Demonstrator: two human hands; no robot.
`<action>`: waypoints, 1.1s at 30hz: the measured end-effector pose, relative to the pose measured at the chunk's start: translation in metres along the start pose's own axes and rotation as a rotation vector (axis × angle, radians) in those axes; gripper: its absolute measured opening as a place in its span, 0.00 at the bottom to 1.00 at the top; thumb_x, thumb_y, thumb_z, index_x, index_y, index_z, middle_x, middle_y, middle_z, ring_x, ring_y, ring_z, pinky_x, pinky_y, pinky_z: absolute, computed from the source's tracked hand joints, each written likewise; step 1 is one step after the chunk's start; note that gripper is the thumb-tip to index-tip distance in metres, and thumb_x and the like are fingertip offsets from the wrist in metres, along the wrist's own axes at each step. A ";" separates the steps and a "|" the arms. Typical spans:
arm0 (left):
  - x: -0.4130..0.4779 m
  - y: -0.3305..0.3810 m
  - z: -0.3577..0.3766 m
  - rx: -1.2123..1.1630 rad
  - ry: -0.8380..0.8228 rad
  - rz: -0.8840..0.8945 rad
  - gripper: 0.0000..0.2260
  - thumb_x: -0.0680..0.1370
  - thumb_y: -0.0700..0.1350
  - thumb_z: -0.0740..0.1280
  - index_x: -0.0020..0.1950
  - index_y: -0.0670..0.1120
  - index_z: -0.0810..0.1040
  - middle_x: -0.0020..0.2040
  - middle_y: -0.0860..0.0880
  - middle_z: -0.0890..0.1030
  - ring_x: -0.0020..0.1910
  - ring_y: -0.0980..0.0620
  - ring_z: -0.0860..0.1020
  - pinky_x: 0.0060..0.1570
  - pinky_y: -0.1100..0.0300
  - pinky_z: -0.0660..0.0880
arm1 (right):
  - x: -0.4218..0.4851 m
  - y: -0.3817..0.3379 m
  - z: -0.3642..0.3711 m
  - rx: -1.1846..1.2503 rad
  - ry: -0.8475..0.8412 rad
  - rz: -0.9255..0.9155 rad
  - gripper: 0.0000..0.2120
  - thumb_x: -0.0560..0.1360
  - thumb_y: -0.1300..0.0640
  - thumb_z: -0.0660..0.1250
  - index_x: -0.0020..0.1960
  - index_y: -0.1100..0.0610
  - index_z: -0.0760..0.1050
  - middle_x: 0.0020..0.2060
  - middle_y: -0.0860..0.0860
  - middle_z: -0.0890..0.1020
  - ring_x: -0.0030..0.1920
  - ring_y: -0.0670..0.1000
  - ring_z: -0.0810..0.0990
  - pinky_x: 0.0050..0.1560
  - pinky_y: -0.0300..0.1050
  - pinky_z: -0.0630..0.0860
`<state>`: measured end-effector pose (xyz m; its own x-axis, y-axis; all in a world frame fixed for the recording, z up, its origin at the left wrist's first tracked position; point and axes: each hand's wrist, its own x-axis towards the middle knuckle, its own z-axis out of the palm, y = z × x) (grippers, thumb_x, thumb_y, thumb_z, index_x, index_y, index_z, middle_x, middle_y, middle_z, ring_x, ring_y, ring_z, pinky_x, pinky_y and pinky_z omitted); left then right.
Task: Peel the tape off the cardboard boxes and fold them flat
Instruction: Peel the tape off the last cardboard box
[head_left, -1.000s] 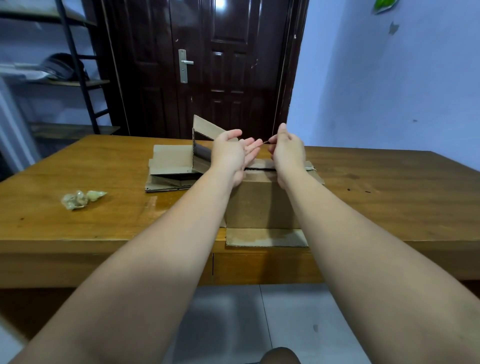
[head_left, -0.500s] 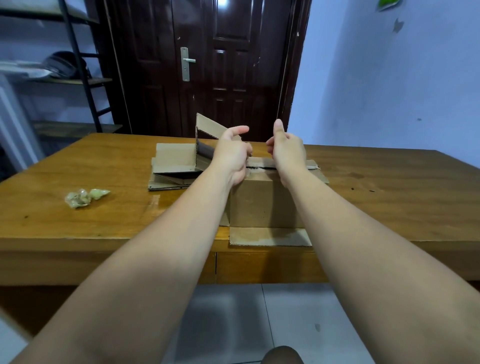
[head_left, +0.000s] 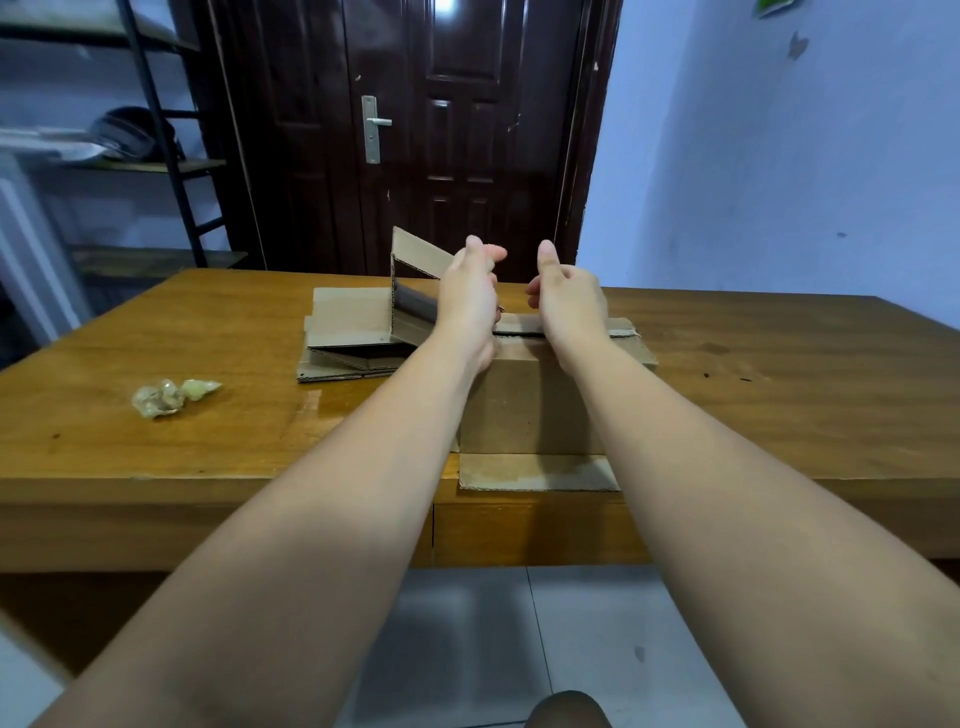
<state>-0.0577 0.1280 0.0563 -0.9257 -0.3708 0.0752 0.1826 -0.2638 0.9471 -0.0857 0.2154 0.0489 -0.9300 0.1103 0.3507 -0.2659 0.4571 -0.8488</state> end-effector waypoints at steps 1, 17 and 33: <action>0.002 -0.001 -0.001 -0.002 -0.015 0.000 0.14 0.83 0.47 0.54 0.57 0.44 0.78 0.37 0.51 0.70 0.34 0.56 0.67 0.37 0.64 0.67 | -0.001 0.000 0.001 -0.010 -0.004 0.001 0.28 0.82 0.42 0.49 0.49 0.61 0.79 0.43 0.54 0.81 0.41 0.49 0.75 0.37 0.41 0.67; 0.002 -0.017 -0.072 0.273 0.180 0.109 0.09 0.80 0.47 0.64 0.50 0.42 0.79 0.38 0.48 0.82 0.33 0.58 0.79 0.39 0.62 0.77 | -0.022 -0.012 0.025 -0.808 -0.140 -0.156 0.26 0.80 0.39 0.50 0.64 0.53 0.74 0.60 0.56 0.77 0.63 0.59 0.69 0.61 0.59 0.66; 0.016 -0.011 -0.232 0.938 0.582 0.433 0.11 0.80 0.46 0.64 0.58 0.43 0.79 0.56 0.45 0.76 0.54 0.51 0.73 0.52 0.62 0.68 | -0.064 -0.055 0.070 -0.826 -0.226 -0.128 0.21 0.80 0.45 0.53 0.66 0.54 0.70 0.65 0.57 0.73 0.67 0.60 0.65 0.63 0.61 0.63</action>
<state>0.0023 -0.0812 -0.0252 -0.5125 -0.6816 0.5222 -0.0952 0.6495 0.7543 -0.0294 0.1215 0.0459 -0.9569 -0.1243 0.2625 -0.1843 0.9584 -0.2179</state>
